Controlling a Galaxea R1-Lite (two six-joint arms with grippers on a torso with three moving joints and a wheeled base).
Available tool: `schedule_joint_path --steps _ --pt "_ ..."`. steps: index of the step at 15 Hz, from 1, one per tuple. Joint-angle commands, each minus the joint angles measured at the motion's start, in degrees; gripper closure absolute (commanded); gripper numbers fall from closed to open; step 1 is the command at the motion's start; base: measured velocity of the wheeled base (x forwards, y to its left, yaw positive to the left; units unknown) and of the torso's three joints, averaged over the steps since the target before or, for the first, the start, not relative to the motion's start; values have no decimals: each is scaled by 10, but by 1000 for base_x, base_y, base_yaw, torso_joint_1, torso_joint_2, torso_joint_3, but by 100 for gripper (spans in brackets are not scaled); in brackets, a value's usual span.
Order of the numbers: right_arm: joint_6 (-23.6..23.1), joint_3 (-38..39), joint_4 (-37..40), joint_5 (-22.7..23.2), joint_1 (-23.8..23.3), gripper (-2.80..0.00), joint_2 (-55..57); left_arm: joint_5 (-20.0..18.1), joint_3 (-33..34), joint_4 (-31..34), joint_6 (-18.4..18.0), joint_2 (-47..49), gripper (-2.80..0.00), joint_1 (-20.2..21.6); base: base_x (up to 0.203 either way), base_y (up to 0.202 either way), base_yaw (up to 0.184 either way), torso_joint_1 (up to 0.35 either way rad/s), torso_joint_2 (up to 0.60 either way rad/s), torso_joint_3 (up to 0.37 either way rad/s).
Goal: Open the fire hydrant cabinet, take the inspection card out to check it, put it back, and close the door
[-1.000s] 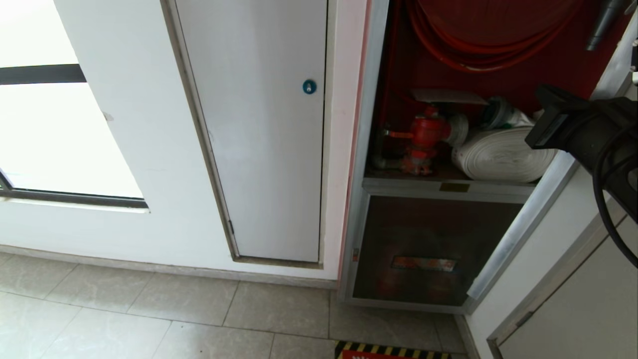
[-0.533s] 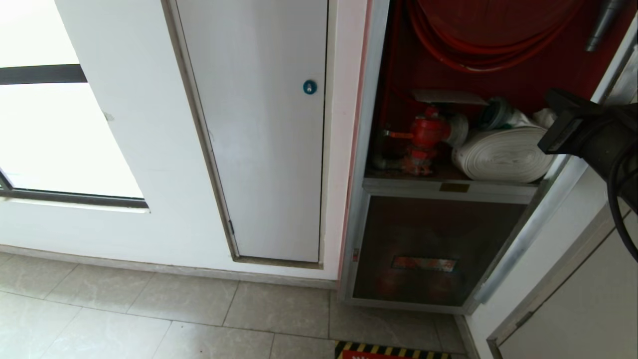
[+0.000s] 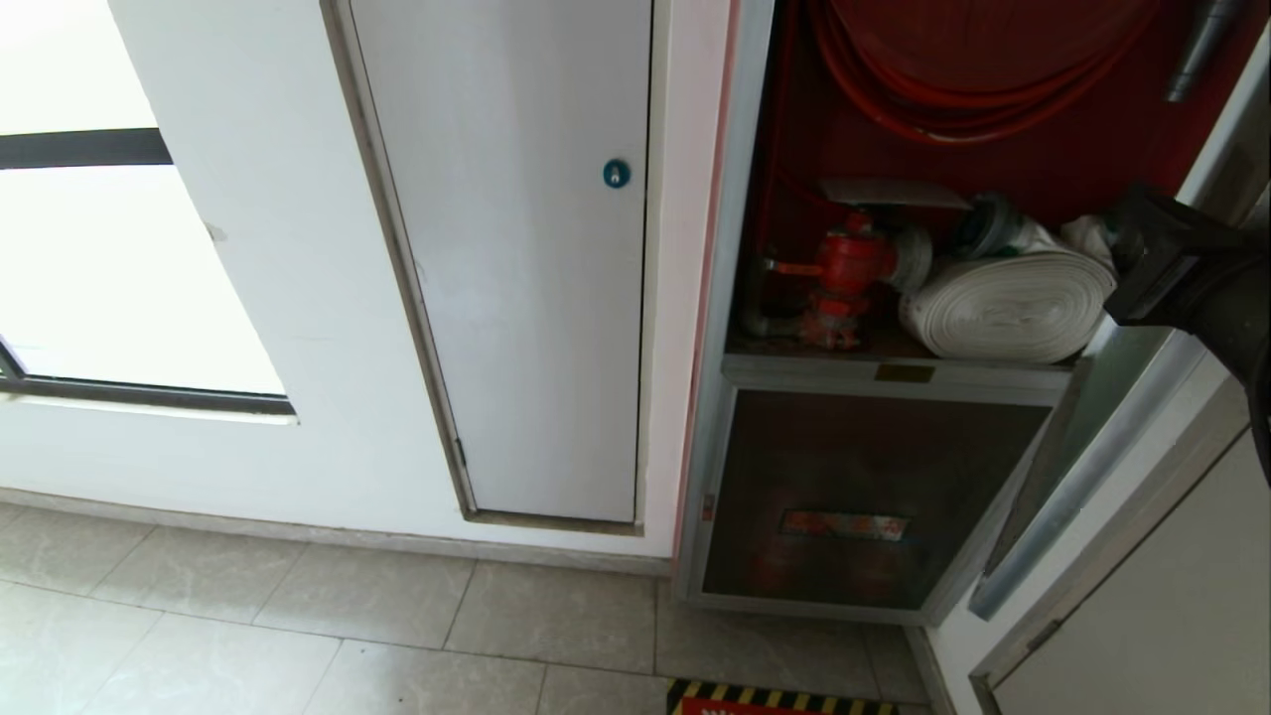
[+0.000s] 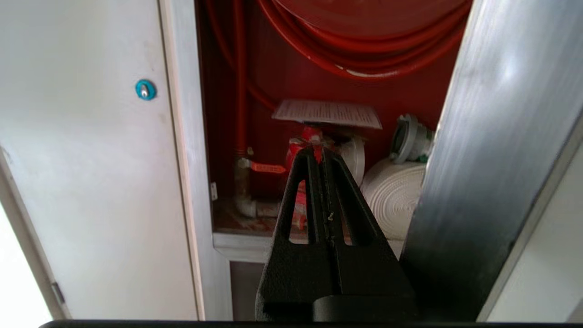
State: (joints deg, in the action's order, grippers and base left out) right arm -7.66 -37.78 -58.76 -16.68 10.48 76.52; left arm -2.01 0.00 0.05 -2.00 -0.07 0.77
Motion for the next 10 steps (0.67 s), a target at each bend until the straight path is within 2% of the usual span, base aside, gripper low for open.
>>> schedule_joint_path --steps 1,10 --pt "-1 16 -3 2 1 0 -13 0 0 0 0 1 0 0 0 0 0 0 0 0" --pt "0 55 -4 1 1 0 -52 0 1 0 0 1 0 0 0 0 0 0 0 0"
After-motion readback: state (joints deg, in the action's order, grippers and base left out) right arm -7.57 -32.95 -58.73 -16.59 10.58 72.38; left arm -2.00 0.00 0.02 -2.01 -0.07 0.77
